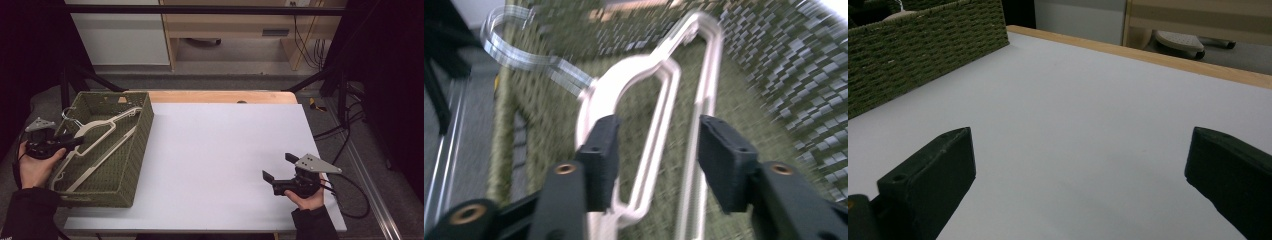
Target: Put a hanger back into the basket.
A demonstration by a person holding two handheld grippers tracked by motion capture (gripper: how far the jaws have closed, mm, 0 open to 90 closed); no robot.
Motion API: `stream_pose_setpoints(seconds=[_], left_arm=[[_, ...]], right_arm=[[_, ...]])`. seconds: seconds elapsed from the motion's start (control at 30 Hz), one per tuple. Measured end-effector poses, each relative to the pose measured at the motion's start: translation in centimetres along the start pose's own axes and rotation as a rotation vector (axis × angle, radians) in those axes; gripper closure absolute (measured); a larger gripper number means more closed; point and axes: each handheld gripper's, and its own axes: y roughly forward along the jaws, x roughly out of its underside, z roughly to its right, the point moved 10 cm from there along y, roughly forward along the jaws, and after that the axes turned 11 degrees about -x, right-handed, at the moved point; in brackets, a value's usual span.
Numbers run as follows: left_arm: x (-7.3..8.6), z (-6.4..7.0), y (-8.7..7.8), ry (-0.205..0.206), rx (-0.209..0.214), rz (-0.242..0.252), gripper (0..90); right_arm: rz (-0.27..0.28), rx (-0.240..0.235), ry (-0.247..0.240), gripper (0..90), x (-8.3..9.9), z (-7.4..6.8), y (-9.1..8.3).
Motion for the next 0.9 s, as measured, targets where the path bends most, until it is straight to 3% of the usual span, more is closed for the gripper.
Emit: stream_pose_setpoints(seconds=[0.1, 0.13, 0.2, 0.27, 0.4, 0.47, 0.5, 0.57, 0.6, 0.67, 0.8, 0.9], left_arm=[[-0.9, 0.9, -0.9, -0.002, 0.028, 0.055, 43.6], [-1.7, 1.9, -1.8, -0.009, 0.053, 0.105, 37.5], [-2.1, 2.5, -2.3, -0.006, 0.068, 0.129, 35.4], [-3.2, 4.4, -3.8, -0.011, 0.114, 0.203, 27.1], [-4.1, 7.3, -5.6, -0.003, 0.175, 0.269, 16.0], [-4.1, 8.7, -6.4, 0.015, 0.197, 0.289, 12.2], [-4.1, 8.7, -6.4, 0.015, 0.197, 0.289, 10.8], [-4.1, 10.1, -7.2, 0.028, 0.221, 0.31, 9.2], [-3.9, 11.4, -7.8, 0.035, 0.252, 0.323, 8.5], [-3.6, 12.6, -8.1, 0.054, 0.265, 0.328, 8.1], [-3.1, 14.9, -8.7, 0.058, 0.306, 0.343, 7.4], [-2.3, 16.4, -8.7, 0.102, 0.297, 0.341, 7.4]], right_arm=[[0.007, 0.001, 0.01, 0.7, -0.1, 0.0, -0.1], [0.013, 0.004, 0.007, 0.7, -0.2, 0.0, -0.1], [0.013, 0.003, 0.01, 0.7, -0.2, 0.0, -0.2], [0.021, 0.005, 0.009, 0.6, -0.3, 0.1, -0.3], [0.028, 0.007, 0.013, 0.6, -0.5, 0.2, -0.5], [0.033, 0.008, 0.011, 0.5, -0.5, 0.2, -0.6], [0.033, 0.008, 0.011, 0.5, -0.5, 0.2, -0.6], [0.034, 0.008, 0.014, 0.5, -0.6, 0.2, -0.7], [0.035, 0.007, 0.015, 0.5, -0.6, 0.2, -0.8], [0.037, 0.006, 0.012, 0.5, -0.6, 0.3, -0.9], [0.04, 0.006, 0.01, 0.5, -0.7, 0.3, -1.0], [0.046, 0.008, 0.01, 0.5, -0.8, 0.3, -1.1]])
